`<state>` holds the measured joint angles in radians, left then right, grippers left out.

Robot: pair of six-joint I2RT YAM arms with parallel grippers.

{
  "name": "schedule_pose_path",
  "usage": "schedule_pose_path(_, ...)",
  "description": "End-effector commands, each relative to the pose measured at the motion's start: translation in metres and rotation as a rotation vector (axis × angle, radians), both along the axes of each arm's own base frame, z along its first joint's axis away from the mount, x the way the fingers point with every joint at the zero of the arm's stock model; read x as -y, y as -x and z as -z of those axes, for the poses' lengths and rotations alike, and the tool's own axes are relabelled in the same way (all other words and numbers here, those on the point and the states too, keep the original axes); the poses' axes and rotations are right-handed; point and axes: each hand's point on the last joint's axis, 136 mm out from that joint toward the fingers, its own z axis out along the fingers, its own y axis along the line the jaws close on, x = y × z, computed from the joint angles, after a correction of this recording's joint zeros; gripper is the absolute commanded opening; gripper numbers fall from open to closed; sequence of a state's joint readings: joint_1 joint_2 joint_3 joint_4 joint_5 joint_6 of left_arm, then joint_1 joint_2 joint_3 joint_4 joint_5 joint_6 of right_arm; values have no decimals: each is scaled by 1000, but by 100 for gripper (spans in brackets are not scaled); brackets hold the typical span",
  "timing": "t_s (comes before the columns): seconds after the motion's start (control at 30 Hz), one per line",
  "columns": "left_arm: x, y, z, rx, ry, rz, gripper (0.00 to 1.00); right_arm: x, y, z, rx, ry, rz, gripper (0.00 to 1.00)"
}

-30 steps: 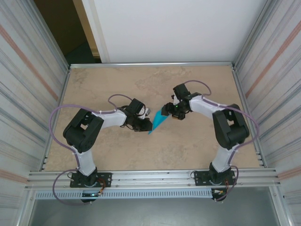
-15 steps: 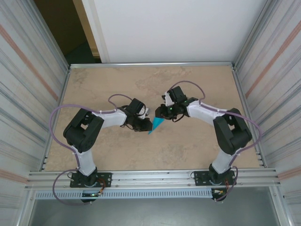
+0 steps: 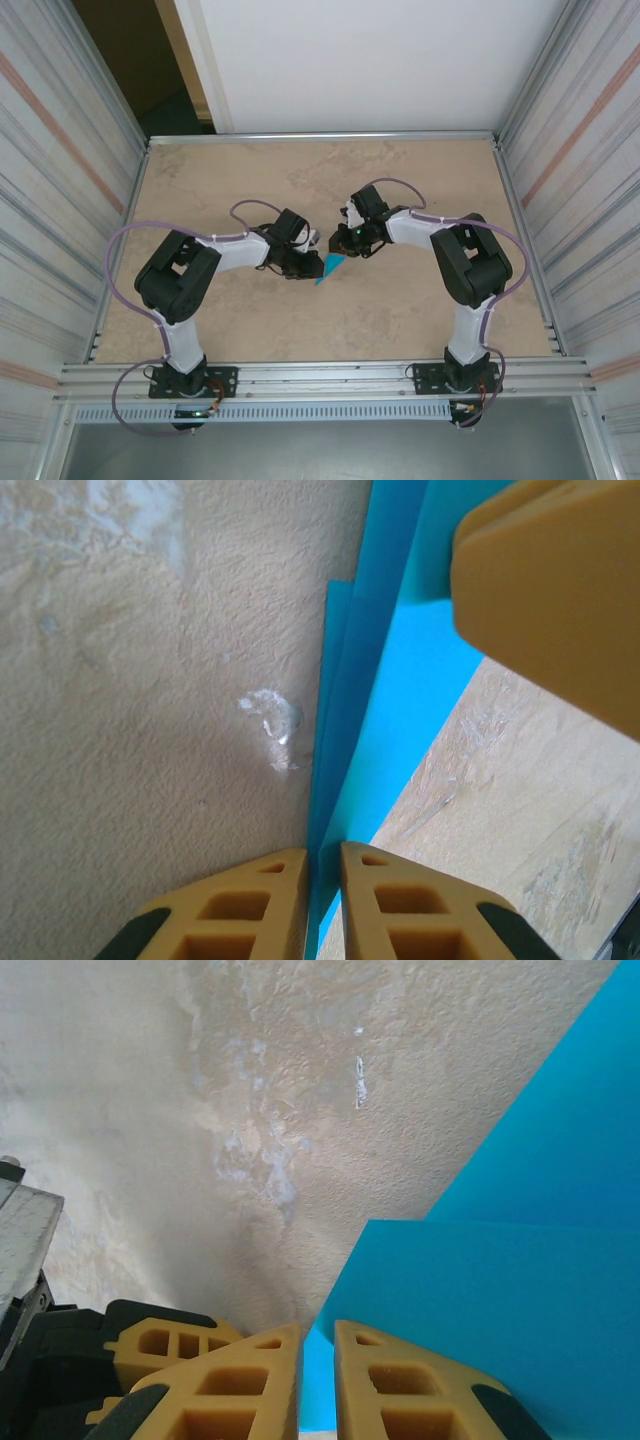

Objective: Fold a paper plane with a square sheet of paper (pick it up from the middle)
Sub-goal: Fold the wing for the fifth time at the center of the table.

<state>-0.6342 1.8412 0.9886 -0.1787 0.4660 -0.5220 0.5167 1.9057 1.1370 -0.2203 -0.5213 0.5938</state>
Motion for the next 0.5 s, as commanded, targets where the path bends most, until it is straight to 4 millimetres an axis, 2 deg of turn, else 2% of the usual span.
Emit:
schedule_pose_path(0.0,-11,17,31,-82,-88,-3,18,3,1,7,-19,17,1,17)
schedule_pose_path(0.47,-10,17,31,-82,-84,-3,18,10,2,21,-37,34,8,16)
